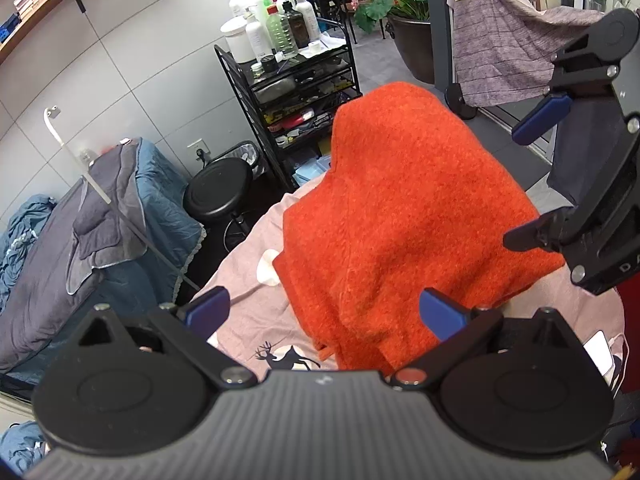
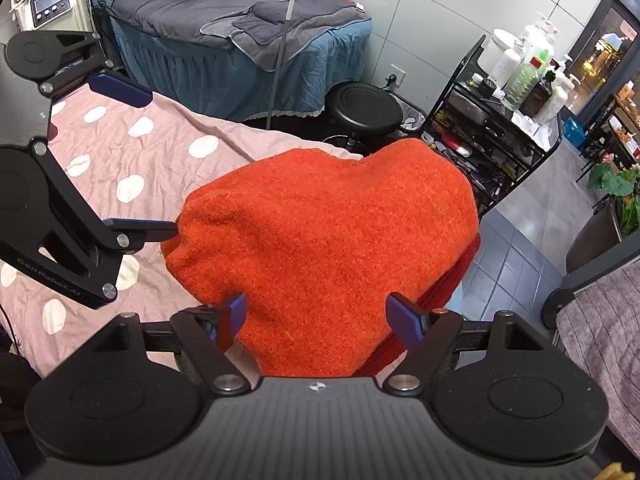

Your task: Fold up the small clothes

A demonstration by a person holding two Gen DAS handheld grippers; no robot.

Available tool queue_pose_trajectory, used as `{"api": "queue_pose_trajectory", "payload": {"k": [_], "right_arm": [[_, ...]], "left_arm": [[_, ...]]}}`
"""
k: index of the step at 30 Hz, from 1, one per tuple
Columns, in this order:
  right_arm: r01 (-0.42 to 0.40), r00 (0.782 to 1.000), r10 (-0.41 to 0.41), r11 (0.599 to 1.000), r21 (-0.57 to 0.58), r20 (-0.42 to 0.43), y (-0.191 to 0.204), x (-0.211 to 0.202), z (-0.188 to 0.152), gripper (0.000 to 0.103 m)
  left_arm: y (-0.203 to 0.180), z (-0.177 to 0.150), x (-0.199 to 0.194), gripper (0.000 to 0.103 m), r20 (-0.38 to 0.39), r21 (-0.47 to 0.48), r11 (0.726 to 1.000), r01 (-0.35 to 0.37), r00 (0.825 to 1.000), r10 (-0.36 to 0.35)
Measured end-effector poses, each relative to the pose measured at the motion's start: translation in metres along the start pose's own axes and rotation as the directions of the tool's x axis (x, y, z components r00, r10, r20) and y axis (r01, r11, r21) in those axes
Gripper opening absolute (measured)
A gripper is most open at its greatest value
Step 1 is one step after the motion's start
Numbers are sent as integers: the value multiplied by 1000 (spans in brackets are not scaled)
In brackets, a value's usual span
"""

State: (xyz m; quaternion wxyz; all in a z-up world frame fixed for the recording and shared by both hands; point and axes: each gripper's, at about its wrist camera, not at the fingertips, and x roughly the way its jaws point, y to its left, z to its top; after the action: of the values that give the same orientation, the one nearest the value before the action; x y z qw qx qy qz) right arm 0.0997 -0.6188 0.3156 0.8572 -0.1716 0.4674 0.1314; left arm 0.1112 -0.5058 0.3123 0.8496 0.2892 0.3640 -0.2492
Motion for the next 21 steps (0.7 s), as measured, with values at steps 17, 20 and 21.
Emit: {"api": "queue_pose_trajectory", "payload": {"k": [17, 20, 21], "right_arm": [[0, 1000, 0, 1000, -8, 6, 5, -2, 1, 103], [3, 1000, -3, 1000, -9, 10, 8, -4, 0, 103], [2, 1000, -2, 1000, -10, 10, 9, -5, 0, 103]], "left_arm": [[6, -3, -4, 103, 2, -13, 1000, -8, 1000, 8], [5, -3, -5, 103, 7, -6, 1000, -17, 1000, 17], [5, -3, -5, 103, 6, -6, 1000, -20, 1000, 20]]}}
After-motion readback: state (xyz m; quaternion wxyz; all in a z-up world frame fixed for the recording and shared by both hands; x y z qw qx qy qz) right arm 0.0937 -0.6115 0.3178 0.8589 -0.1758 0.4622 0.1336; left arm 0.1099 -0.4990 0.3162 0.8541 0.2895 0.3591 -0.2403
